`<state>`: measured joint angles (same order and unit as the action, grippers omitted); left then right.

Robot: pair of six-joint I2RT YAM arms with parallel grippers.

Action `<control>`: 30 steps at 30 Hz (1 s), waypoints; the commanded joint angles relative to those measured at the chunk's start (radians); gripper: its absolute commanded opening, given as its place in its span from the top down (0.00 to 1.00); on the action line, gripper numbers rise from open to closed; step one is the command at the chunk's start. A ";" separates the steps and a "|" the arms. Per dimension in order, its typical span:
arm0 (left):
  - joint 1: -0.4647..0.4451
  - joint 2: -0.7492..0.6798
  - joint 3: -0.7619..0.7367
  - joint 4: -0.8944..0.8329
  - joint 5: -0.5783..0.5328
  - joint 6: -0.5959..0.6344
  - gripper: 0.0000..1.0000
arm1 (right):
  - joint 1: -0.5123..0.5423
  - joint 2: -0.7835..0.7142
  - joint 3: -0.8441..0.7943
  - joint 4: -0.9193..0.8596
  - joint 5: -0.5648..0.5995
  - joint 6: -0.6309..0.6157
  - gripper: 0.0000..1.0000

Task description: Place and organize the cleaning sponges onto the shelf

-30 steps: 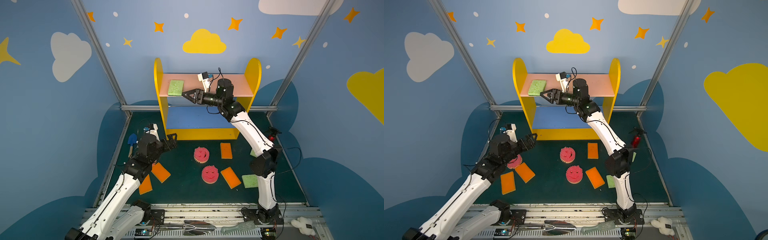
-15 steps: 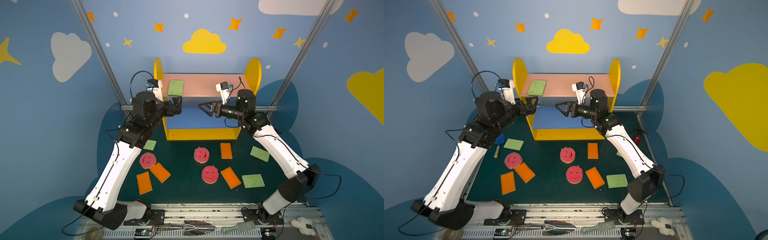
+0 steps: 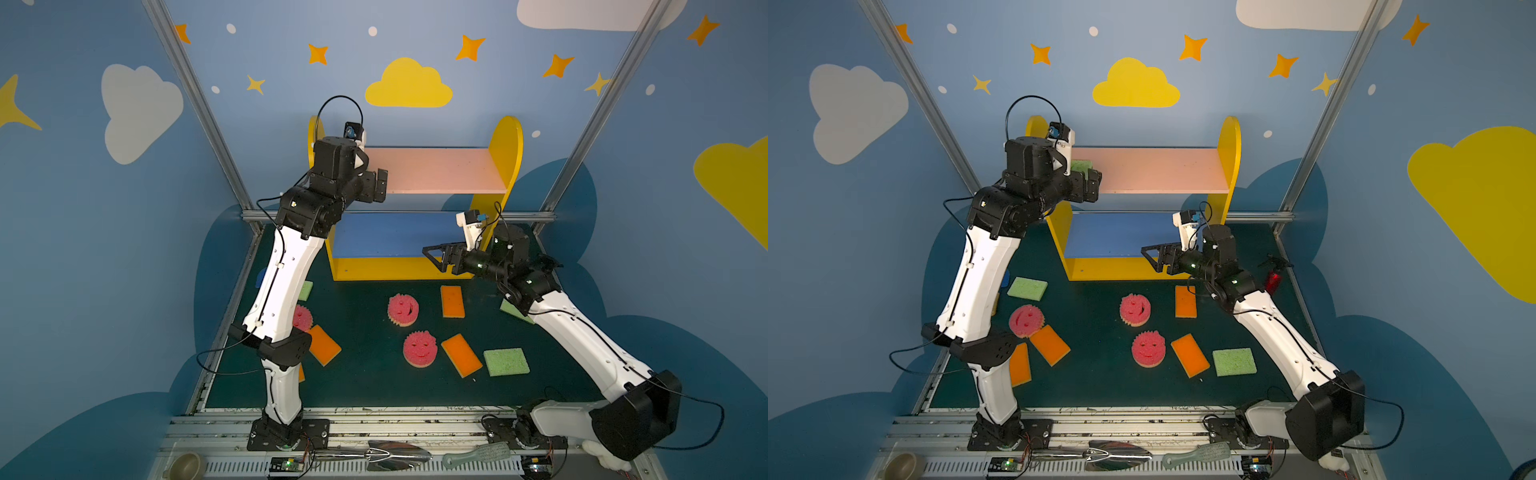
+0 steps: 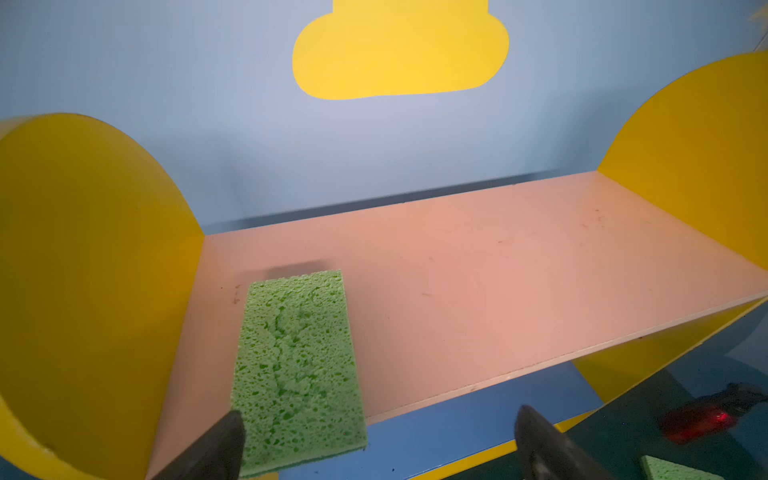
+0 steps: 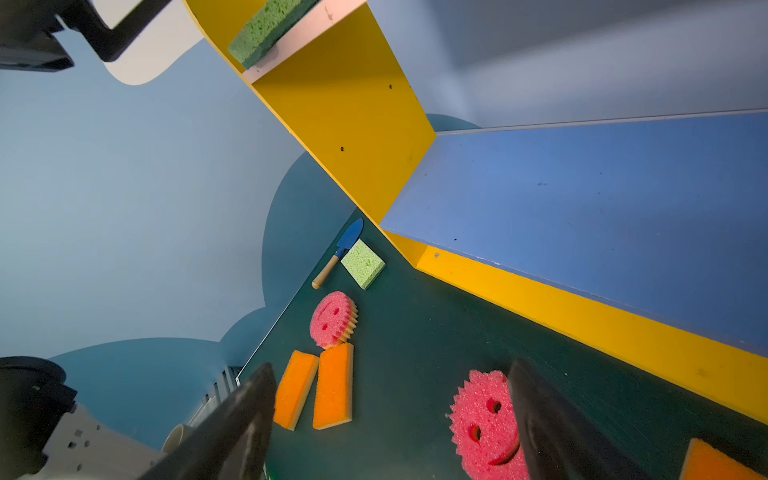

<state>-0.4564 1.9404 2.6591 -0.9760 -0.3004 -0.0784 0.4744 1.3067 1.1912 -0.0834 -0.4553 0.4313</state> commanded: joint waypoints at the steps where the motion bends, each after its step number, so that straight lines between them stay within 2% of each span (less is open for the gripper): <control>1: 0.004 0.018 0.024 -0.066 -0.053 0.022 0.00 | -0.006 -0.017 0.002 0.044 0.006 -0.020 0.13; 8: 0.017 0.021 -0.006 -0.057 -0.067 -0.003 0.00 | -0.012 0.002 -0.002 0.053 -0.017 -0.010 0.13; 17: 0.051 -0.023 -0.129 0.001 -0.073 -0.017 0.00 | -0.013 0.015 -0.004 0.061 -0.028 -0.006 0.13; 30: 0.062 -0.003 -0.128 0.044 -0.075 -0.019 0.01 | -0.015 0.029 -0.001 0.066 -0.038 0.000 0.13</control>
<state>-0.3988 1.9503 2.5229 -0.9688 -0.3714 -0.0944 0.4644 1.3243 1.1912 -0.0406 -0.4789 0.4297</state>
